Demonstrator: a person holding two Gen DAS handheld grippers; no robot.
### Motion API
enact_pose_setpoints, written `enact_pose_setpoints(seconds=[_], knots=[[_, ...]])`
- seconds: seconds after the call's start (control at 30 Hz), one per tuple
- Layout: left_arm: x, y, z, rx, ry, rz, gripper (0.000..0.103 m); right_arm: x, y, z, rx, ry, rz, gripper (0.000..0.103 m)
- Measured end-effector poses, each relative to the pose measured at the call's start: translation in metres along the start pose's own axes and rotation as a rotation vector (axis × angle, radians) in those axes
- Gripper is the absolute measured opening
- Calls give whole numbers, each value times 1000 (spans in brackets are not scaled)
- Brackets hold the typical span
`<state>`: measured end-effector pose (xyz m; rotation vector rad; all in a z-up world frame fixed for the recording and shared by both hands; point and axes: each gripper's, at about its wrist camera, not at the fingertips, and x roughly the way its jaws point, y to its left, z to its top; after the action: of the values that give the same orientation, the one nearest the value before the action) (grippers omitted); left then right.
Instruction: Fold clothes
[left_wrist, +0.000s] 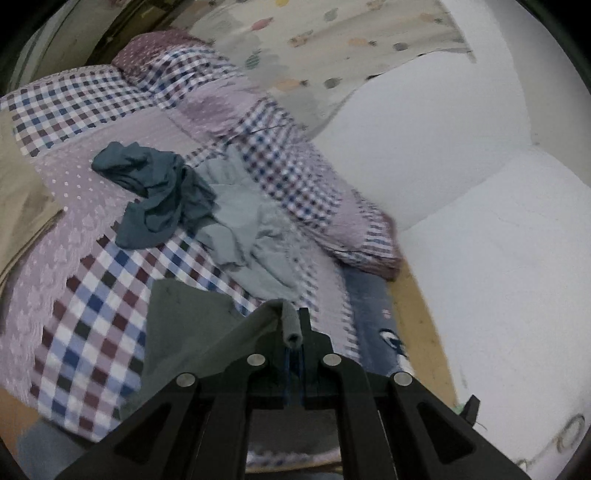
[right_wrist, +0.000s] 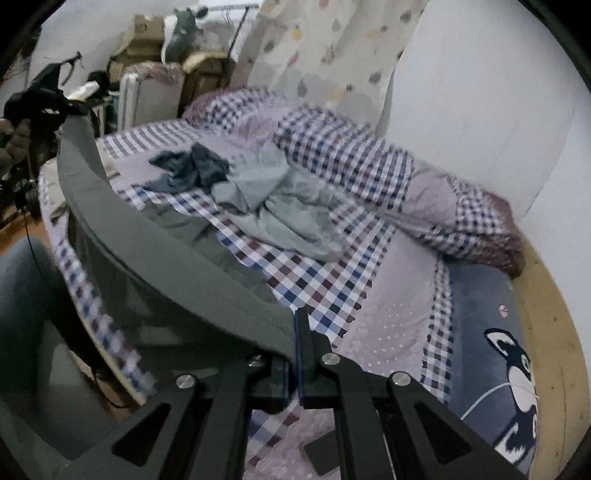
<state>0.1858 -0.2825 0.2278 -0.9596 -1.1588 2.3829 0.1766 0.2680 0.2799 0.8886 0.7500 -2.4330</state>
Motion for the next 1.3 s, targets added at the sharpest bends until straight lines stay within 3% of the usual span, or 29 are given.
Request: enact_pose_setpoints(seconds=[0.2, 0.33, 0.57, 0.63, 0.67, 0.73, 0.77, 0.8, 0.83, 0.87, 0.9, 0.93, 1.07, 1.2, 1.3], knots=[[107, 42, 55, -47, 78, 170, 1, 124, -37, 26, 25, 177, 68, 1], [186, 82, 78, -90, 163, 311, 1, 213, -49, 25, 23, 314, 104, 1], [294, 145, 98, -109, 269, 504, 1, 339, -72, 9, 119, 483, 177, 1], [315, 160, 99, -106, 295, 539, 3, 370, -79, 4, 154, 523, 199, 5], [322, 168, 99, -110, 307, 541, 3, 386, -84, -2, 183, 554, 187, 12], [332, 182, 97, -112, 325, 541, 4, 400, -91, -10, 201, 590, 82, 18], [323, 180, 97, -92, 304, 515, 7, 401, -97, -13, 220, 586, 21, 33], [315, 178, 96, -72, 283, 489, 11, 400, -103, -16, 242, 578, -41, 41], [307, 176, 95, -52, 261, 463, 28, 395, -105, -16, 241, 562, -83, 45], [299, 174, 94, -32, 240, 436, 54, 389, -107, -16, 237, 545, -121, 47], [289, 172, 93, -12, 216, 410, 65, 381, -105, -15, 215, 525, -161, 49], [270, 169, 91, 11, 180, 383, 74, 371, -102, -10, 209, 489, -147, 52], [199, 166, 65, 111, 128, 352, 75, 340, -77, 15, 176, 343, -16, 70], [142, 181, 17, 145, 160, 375, 75, 345, -20, 49, -2, 252, 102, 73], [119, 187, -28, 147, 218, 374, 75, 371, 19, 62, -87, 259, 177, 73]])
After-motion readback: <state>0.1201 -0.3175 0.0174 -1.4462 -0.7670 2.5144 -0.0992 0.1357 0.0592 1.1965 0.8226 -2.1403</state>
